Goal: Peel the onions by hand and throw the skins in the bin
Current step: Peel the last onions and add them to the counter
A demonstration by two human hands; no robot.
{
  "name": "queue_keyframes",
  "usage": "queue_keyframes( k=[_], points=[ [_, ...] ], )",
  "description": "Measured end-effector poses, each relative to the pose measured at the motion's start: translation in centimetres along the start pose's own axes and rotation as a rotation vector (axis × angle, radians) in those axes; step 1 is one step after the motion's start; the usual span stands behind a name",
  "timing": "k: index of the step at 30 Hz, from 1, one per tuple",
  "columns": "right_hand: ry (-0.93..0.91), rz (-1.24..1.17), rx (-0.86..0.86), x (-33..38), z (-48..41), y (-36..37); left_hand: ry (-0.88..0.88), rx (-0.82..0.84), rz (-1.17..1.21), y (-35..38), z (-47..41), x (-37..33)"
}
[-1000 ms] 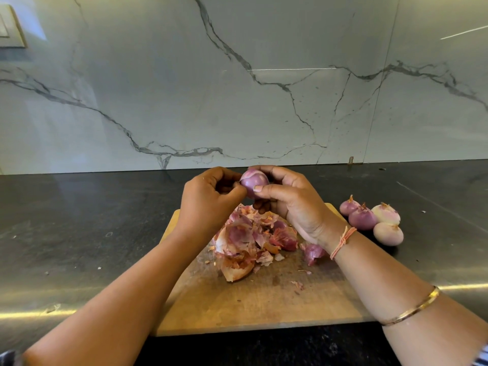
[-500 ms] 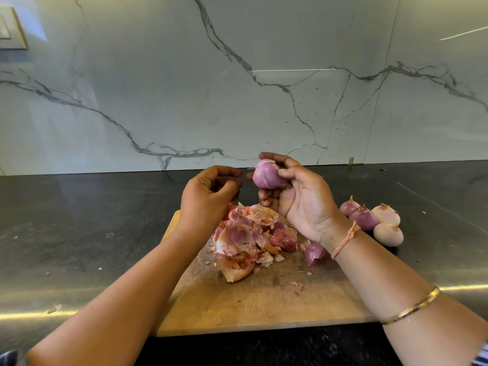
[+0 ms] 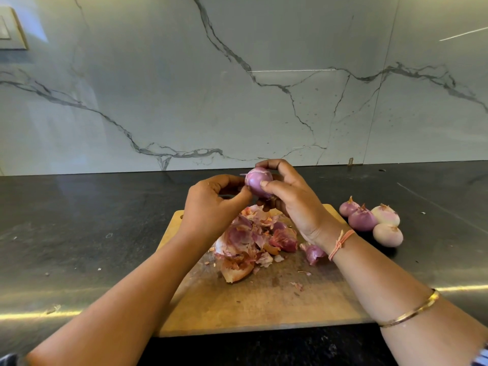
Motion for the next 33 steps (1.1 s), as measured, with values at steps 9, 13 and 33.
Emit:
queue_keyframes(
  k=[9, 13, 33],
  points=[
    [-0.019, 0.013, 0.043, -0.2, 0.2, 0.5, -0.063, -0.073, -0.089, -0.3, -0.4, 1.2],
    [-0.001, -0.045, 0.052, -0.4, 0.2, 0.7, -0.079, -0.111, -0.115, -0.6, -0.6, 1.7],
    [0.114, -0.449, -0.048, -0.4, 0.2, 0.6, -0.050, -0.216, -0.171, -1.1, -0.6, 1.5]
  ],
)
Point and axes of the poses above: each hand's wrist, its own z-axis away from the middle knuckle, its own y-axis out of the palm, x = y × z, the point moved 8 cm from there along -z, towards the middle knuckle, and after that the axes turned 10 degrees about -z, right-handed, at the moved point
